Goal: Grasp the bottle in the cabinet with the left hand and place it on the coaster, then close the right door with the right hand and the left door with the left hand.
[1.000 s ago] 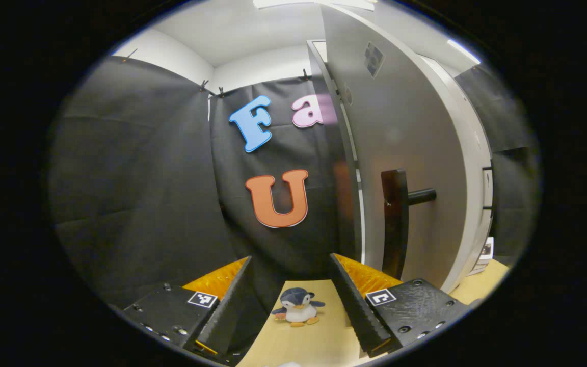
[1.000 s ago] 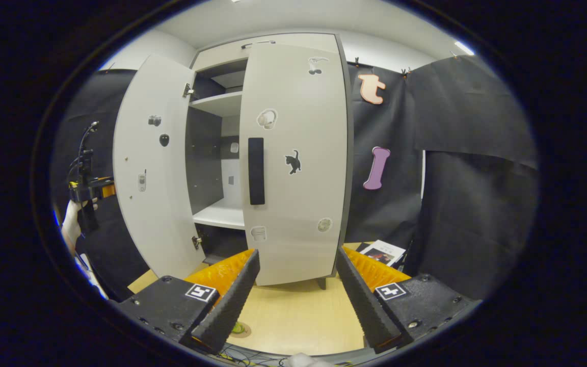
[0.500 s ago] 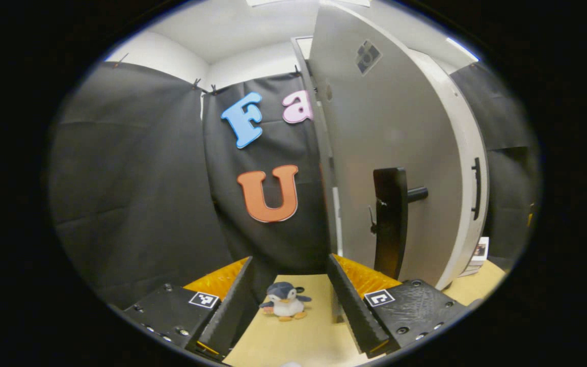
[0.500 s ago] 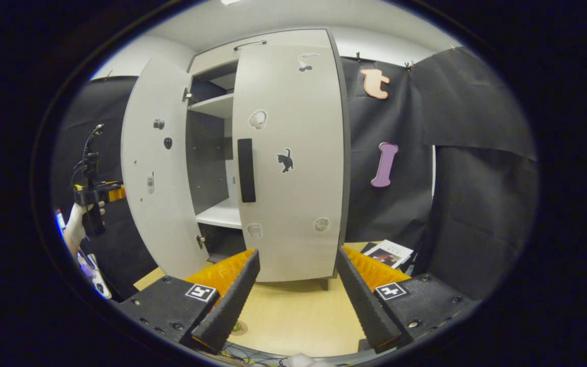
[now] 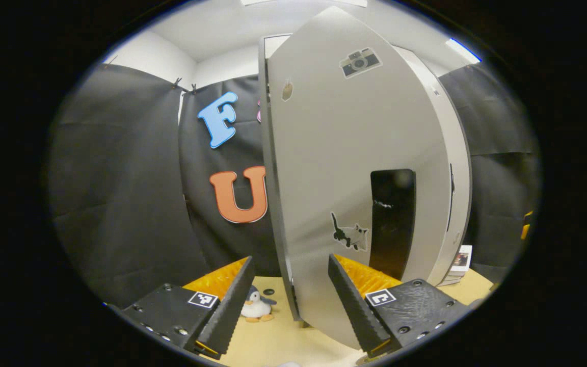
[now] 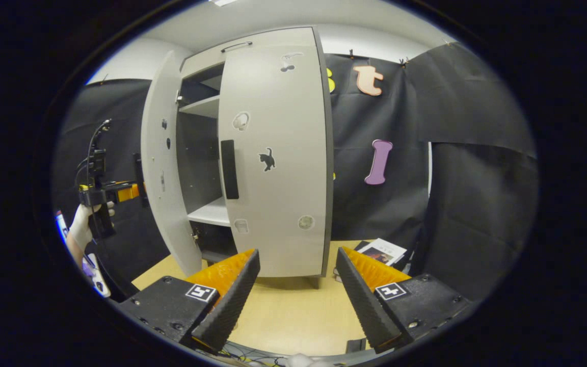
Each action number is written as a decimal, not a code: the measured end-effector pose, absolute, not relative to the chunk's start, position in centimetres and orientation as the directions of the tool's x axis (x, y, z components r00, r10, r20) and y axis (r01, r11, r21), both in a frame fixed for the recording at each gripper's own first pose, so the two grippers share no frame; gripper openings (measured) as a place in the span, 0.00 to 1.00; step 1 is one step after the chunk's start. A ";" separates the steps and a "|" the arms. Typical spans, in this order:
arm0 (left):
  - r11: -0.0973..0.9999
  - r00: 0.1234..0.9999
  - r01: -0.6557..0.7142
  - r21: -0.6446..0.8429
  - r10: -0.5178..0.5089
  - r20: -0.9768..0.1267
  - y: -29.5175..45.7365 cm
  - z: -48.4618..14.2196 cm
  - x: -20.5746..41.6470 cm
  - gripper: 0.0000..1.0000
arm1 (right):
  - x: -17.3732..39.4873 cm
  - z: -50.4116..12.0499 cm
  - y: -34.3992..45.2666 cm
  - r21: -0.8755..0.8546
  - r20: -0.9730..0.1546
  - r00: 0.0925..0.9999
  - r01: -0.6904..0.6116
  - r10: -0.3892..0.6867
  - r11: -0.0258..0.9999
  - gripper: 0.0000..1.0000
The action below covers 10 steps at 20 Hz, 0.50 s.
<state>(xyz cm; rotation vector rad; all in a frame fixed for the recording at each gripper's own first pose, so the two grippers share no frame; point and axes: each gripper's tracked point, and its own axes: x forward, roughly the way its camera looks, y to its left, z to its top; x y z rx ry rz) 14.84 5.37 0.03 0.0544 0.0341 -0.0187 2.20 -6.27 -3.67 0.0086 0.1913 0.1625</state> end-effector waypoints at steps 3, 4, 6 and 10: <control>0.999 1.000 0.015 0.051 -0.013 -0.028 5.1 0.2 15.0 0.97 | 2.0 -3.7 -6.0 0.021 -0.187 0.969 -0.164 0.165 0.986 0.99; 0.999 1.000 0.011 0.048 -0.010 -0.029 5.2 0.1 14.9 0.97 | 1.9 -3.7 -5.9 0.019 -0.183 0.969 -0.166 0.166 0.986 0.99; 0.998 0.999 -0.009 0.055 0.010 -0.031 5.8 -0.1 14.5 0.97 | 1.8 -3.4 -5.4 0.019 -0.170 0.972 -0.164 0.165 0.986 0.99; 0.999 0.999 -0.023 0.045 0.025 -0.038 6.5 0.1 12.7 0.97 | 1.9 -2.9 -4.1 0.018 -0.148 0.974 -0.170 0.171 0.985 0.99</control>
